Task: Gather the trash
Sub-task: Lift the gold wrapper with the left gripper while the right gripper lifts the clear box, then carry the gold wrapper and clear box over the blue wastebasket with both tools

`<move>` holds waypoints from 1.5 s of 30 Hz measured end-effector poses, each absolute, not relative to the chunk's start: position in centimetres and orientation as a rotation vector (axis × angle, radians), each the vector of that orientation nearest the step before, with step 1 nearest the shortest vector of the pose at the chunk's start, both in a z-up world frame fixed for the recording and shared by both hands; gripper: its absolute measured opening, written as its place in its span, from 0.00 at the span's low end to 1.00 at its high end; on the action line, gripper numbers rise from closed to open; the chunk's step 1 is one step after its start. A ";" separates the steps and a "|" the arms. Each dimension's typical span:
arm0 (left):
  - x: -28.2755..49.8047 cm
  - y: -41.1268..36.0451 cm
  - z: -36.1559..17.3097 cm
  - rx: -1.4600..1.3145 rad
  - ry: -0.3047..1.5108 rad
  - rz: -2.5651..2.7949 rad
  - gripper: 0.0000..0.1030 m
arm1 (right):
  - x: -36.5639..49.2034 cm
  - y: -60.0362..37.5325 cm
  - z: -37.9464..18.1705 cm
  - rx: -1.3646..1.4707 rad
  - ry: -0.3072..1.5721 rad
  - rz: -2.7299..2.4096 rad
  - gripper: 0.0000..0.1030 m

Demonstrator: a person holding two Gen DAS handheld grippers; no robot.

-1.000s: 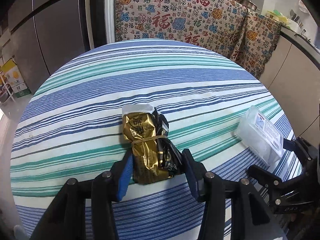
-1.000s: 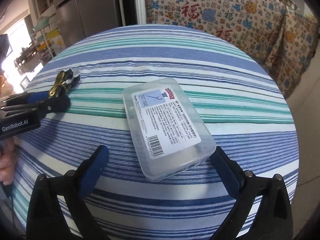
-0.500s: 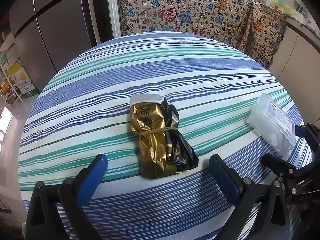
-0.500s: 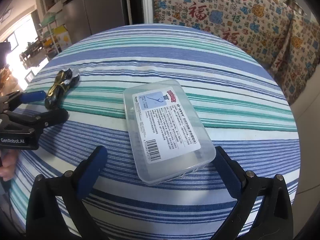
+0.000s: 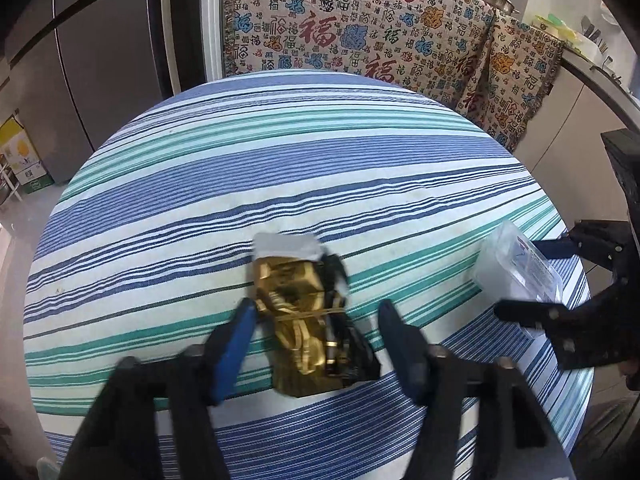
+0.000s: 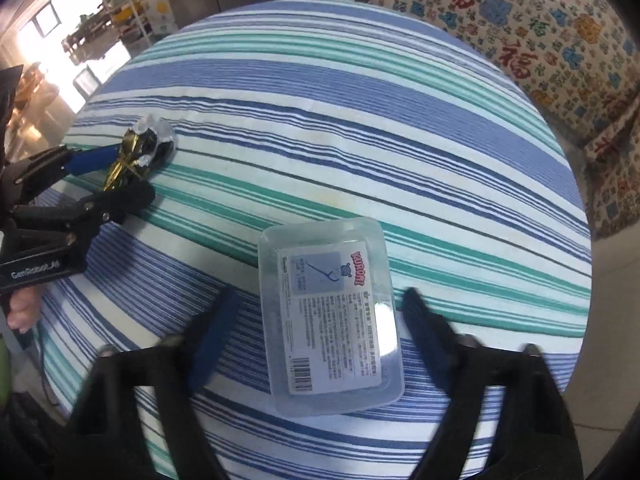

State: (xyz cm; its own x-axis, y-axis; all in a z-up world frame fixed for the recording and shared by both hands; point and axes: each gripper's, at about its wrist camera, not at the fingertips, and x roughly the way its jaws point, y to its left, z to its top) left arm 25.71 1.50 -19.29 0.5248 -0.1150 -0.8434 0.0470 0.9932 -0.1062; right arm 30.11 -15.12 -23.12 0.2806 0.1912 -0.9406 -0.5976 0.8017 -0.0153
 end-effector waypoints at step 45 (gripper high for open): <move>18.4 -27.5 -14.0 0.062 0.929 -0.699 0.41 | 21.1 -48.7 -17.9 0.125 1.052 0.040 0.61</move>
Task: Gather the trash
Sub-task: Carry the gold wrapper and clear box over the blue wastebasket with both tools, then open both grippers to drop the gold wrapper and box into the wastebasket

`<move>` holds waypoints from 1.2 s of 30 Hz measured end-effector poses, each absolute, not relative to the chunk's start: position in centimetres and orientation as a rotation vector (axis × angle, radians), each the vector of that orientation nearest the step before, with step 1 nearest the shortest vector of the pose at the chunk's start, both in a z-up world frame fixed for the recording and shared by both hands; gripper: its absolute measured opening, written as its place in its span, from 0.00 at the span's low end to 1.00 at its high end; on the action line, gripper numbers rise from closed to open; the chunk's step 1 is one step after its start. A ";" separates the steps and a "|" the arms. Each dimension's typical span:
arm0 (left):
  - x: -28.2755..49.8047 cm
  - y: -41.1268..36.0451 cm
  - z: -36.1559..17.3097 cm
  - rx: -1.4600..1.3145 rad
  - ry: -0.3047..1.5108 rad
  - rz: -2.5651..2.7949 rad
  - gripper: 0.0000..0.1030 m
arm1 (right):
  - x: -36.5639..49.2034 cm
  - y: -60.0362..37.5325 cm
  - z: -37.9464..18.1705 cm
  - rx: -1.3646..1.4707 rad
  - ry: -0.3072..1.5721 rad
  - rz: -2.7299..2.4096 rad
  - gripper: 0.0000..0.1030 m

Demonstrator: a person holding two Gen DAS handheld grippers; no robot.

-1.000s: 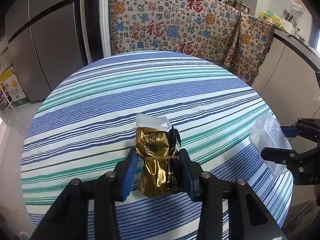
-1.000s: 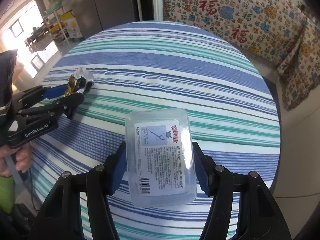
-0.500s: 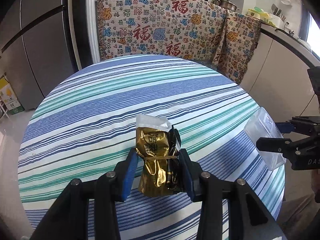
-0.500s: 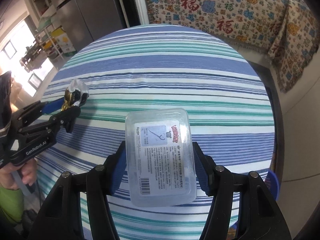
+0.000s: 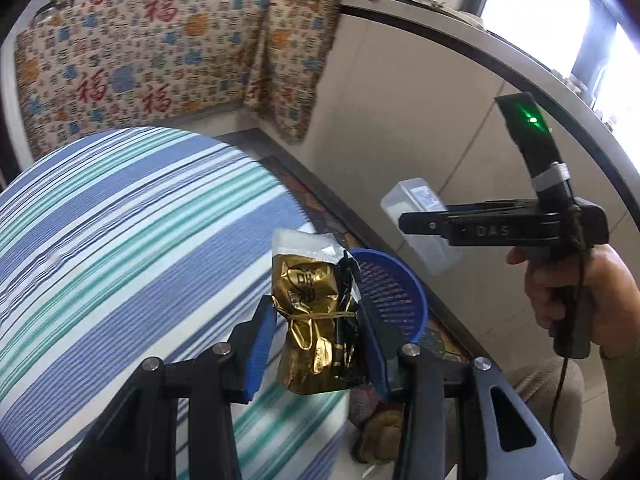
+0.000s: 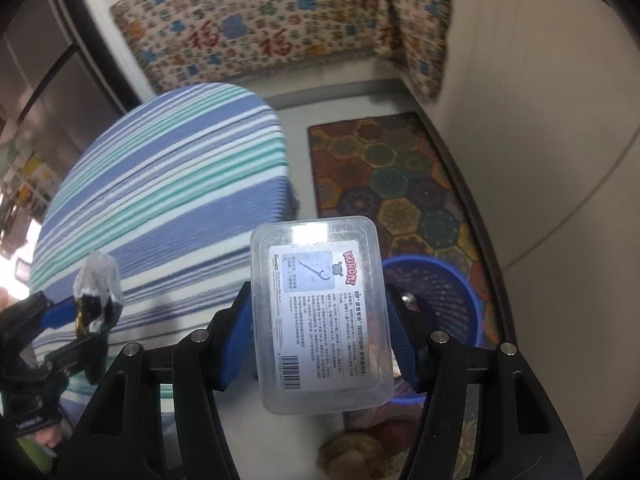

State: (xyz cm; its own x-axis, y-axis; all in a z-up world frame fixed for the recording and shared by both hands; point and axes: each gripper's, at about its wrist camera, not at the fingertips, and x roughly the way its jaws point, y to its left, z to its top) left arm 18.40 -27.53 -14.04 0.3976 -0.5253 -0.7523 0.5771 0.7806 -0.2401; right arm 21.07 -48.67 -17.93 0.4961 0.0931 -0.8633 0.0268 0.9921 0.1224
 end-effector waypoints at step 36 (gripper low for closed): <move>23.0 -47.1 -27.8 0.170 1.018 -0.710 0.69 | 19.6 -69.0 -28.4 0.541 1.025 -0.265 1.00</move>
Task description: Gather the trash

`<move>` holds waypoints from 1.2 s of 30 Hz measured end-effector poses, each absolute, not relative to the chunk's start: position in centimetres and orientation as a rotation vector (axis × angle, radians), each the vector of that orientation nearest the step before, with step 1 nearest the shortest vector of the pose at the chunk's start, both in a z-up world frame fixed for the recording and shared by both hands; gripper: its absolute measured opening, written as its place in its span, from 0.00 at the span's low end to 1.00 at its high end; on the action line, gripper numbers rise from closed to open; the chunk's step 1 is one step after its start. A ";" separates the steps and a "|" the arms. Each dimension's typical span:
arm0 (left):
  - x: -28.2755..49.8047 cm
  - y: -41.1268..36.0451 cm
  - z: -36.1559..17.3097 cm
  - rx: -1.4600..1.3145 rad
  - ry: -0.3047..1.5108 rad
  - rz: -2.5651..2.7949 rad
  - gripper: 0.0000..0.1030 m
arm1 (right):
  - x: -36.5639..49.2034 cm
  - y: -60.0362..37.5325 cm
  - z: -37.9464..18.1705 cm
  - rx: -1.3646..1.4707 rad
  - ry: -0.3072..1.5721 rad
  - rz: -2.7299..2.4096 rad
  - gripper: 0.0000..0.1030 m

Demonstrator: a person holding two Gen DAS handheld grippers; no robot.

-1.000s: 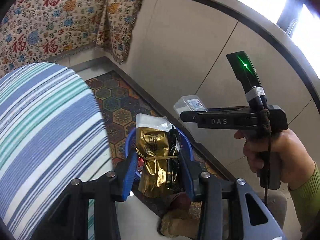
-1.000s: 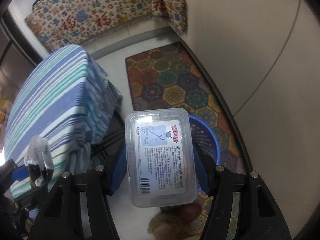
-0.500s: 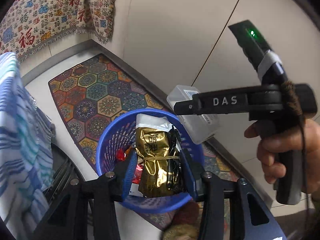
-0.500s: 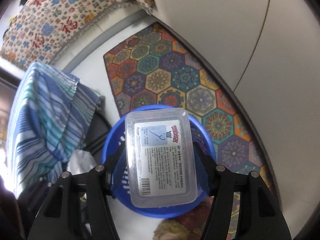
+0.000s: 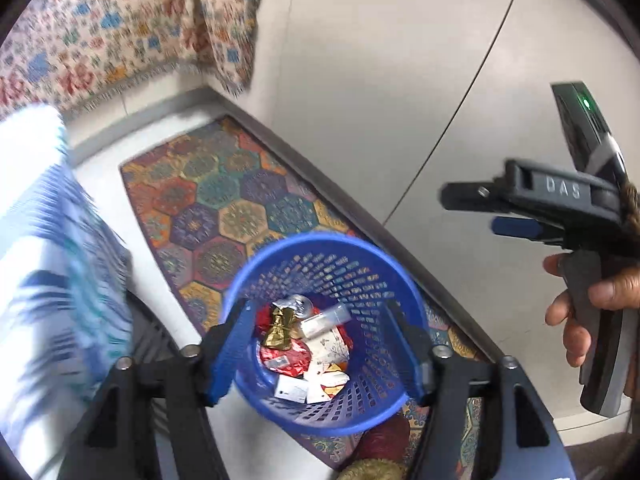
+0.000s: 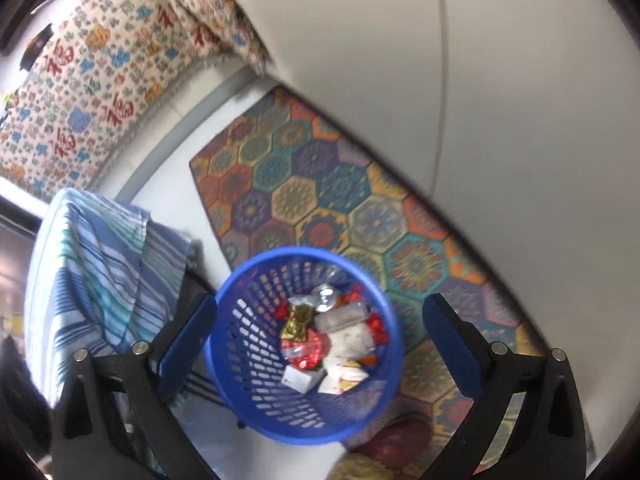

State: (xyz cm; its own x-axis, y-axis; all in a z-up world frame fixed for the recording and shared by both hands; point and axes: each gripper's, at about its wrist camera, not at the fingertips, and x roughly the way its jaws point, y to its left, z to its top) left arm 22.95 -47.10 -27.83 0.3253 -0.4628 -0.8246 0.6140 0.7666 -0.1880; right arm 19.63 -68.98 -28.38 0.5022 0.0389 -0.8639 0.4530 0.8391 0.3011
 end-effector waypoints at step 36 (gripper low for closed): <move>9.3 -38.0 -12.5 0.275 0.854 -0.548 1.00 | -1.8 -52.6 -15.8 0.238 0.867 -0.392 1.00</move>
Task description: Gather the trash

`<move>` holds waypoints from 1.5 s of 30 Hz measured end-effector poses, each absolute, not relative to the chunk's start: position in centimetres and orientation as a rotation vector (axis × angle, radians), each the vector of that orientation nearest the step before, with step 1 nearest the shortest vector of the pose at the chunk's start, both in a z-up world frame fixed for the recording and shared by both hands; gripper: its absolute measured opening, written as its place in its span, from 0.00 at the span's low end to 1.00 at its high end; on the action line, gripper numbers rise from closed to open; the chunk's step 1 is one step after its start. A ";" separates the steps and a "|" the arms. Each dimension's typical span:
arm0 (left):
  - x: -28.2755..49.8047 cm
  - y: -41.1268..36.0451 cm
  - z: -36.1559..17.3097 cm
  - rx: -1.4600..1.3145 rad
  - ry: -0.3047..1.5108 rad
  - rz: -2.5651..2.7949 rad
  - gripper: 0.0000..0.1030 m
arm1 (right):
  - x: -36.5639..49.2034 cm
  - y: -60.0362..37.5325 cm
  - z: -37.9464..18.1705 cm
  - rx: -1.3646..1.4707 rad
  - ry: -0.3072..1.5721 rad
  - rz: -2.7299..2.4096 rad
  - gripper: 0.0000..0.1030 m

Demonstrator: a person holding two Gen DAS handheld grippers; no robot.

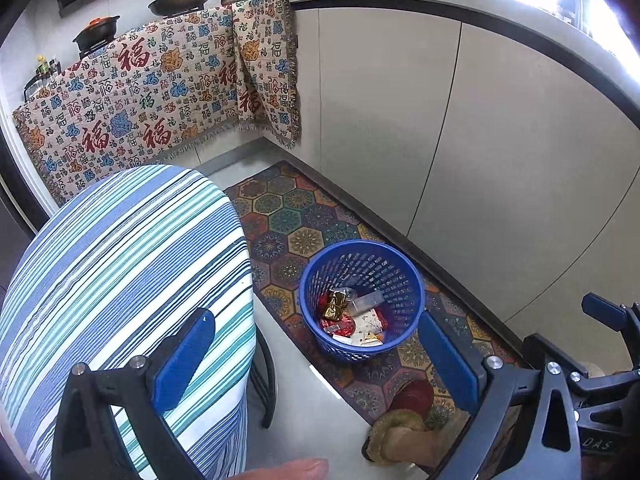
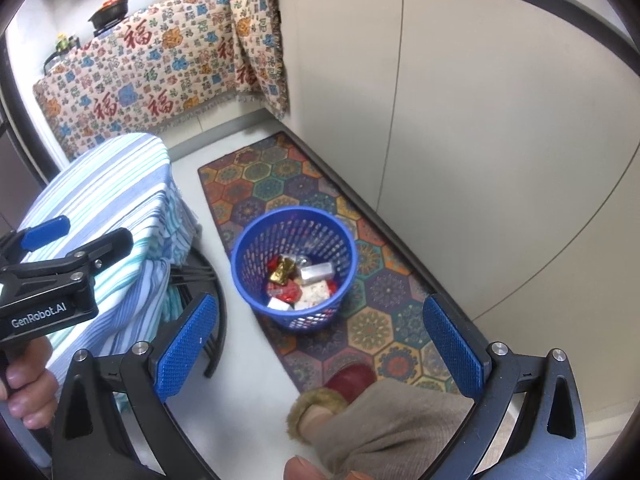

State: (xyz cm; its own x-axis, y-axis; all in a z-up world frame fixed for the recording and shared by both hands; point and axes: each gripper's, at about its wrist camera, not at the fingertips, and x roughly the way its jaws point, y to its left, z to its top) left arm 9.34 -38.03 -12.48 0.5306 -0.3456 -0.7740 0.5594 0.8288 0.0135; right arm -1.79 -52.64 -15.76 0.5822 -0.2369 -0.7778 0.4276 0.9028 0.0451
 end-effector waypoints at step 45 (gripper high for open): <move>8.7 -38.5 -12.0 0.279 0.866 -0.560 1.00 | -2.6 -51.5 -15.1 0.253 0.851 -0.381 1.00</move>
